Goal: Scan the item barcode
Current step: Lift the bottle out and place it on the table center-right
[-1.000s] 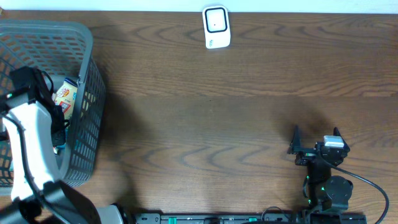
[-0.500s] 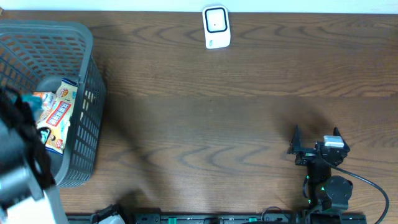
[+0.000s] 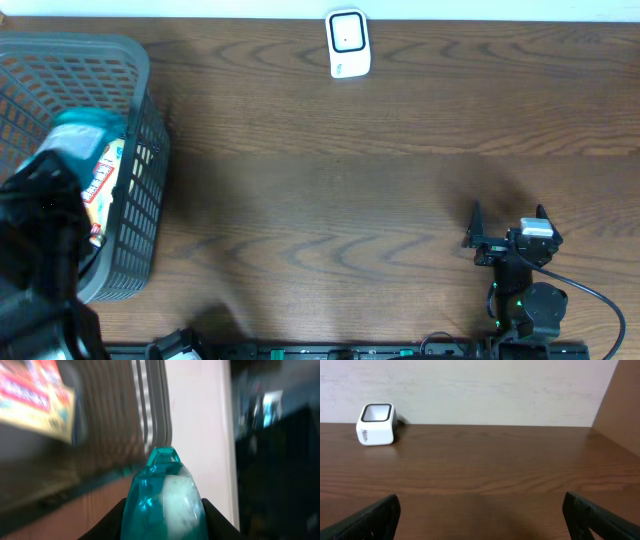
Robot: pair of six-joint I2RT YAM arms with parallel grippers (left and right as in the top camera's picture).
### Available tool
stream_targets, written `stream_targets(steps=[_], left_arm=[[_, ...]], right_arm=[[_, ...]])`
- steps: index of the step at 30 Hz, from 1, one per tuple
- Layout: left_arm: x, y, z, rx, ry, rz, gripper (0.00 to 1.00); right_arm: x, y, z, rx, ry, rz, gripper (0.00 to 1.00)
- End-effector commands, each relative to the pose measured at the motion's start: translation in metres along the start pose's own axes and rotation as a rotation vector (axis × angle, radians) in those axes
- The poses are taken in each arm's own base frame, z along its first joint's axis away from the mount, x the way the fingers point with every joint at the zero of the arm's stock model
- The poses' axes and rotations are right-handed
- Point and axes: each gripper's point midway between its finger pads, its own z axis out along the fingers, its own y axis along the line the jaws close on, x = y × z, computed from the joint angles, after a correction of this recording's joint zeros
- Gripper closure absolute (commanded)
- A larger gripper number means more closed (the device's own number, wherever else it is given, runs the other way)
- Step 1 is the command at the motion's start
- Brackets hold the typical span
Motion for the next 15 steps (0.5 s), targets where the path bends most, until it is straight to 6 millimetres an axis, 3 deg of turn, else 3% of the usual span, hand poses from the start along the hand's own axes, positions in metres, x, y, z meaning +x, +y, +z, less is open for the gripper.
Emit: stream_targets(steps=[1, 8, 15], left_arm=[[0.048, -0.019, 0.011, 0.078, 0.284, 0.098, 0.73], [0.109, -0.013, 0.043, 0.041, 0.525, 0.301, 0.73], [0.208, 0.015, 0.07, -0.03, 0.825, 0.573, 0.73]], right_arm=[[0.001, -0.001, 0.0, 0.003, 0.003, -0.008, 0.01], [0.001, -0.001, 0.0, 0.003, 0.003, -0.008, 0.01], [0.001, -0.001, 0.0, 0.003, 0.003, -0.008, 0.01]])
